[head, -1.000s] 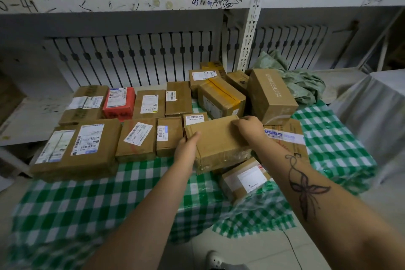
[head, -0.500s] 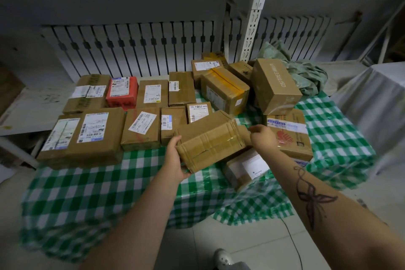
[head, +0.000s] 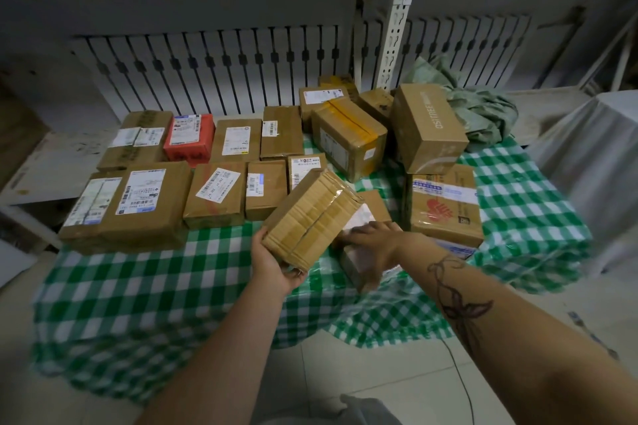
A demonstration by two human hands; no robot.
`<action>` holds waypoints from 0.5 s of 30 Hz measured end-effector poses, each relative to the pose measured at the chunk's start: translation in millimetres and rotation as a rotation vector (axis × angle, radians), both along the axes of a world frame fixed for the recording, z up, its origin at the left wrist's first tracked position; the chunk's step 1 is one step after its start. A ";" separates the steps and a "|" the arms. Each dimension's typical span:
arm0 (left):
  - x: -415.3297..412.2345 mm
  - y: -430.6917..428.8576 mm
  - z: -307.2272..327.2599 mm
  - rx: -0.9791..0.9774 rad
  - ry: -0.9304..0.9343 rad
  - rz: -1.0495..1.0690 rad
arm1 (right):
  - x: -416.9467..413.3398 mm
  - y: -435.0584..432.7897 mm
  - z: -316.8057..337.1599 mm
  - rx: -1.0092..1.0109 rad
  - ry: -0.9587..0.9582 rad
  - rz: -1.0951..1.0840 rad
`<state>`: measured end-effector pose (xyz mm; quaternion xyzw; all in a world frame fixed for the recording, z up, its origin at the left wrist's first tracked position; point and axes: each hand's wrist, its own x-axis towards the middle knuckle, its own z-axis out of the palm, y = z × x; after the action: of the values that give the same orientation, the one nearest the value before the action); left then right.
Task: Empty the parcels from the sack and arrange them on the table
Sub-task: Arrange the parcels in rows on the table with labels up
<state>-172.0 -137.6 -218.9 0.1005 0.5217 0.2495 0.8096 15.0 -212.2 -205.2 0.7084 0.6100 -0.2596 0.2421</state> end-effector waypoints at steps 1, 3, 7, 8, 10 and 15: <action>1.3 -2.3 0.1 -0.005 -0.002 0.016 | -1.6 -3.0 -4.1 -0.046 -0.077 0.067; 3.4 -6.2 1.6 -0.014 -0.020 0.055 | -6.5 -8.4 -8.1 -0.027 -0.134 0.133; 1.8 -8.0 0.9 -0.010 -0.071 0.120 | 1.4 1.1 -12.6 0.210 0.120 -0.034; 0.1 -7.4 -0.2 -0.014 -0.093 0.135 | 3.3 5.5 -11.5 0.230 0.239 -0.166; -3.8 -7.7 0.5 -0.025 -0.147 0.170 | 3.9 13.4 -6.0 0.258 0.445 -0.434; -15.0 -7.1 3.0 -0.061 -0.252 0.306 | -4.1 30.3 1.0 0.210 0.647 -0.751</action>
<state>-187.0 -144.7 -216.0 -0.0365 0.4328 0.3646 0.8237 10.9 -181.8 -204.2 0.7829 0.3795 -0.4722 -0.1418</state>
